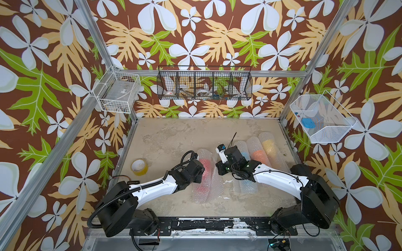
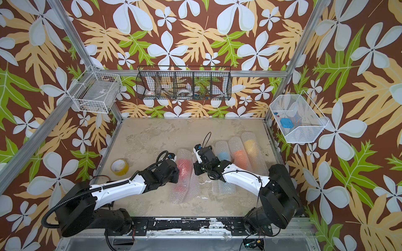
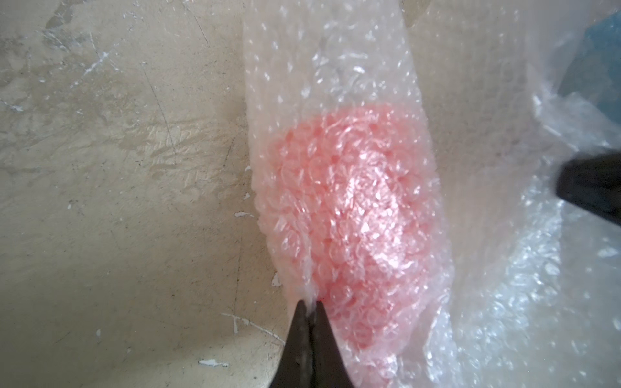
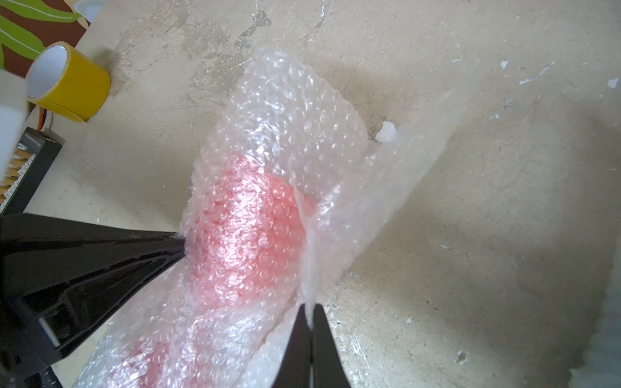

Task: Unpack wine glasses from bubble wrap
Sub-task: Move the bubble wrap to the center of the board.

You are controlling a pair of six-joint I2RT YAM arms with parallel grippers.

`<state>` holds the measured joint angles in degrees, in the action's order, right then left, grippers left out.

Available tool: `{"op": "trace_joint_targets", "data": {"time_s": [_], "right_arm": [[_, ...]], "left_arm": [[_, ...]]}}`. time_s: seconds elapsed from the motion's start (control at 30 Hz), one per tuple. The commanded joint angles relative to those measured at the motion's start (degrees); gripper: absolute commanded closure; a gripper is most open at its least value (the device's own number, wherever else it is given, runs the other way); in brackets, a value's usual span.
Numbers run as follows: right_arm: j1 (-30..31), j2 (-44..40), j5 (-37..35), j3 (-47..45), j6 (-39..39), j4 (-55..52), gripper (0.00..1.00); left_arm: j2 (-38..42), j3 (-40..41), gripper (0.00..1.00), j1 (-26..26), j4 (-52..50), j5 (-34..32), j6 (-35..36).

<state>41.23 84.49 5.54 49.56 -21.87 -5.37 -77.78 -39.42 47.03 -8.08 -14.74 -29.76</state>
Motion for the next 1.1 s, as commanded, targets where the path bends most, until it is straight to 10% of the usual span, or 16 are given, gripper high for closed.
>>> {"op": "trace_joint_targets", "data": {"time_s": [0.0, 0.5, 1.07], "right_arm": [[-0.1, 0.92, -0.01, -0.13, -0.13, 1.32, 1.0], [-0.66, 4.45, 1.89, 4.27, 1.13, 3.21, 1.0], [-2.38, 29.68, 6.41, 38.39, 4.96, -1.14, 1.0]], "left_arm": [[0.9, -0.22, 1.0, -0.09, -0.7, -1.8, 0.42], [6.74, 4.74, 1.0, -8.77, 5.52, 6.21, 0.03], [-7.33, -10.91, 1.0, -28.84, 9.55, 14.87, 3.21]]}}
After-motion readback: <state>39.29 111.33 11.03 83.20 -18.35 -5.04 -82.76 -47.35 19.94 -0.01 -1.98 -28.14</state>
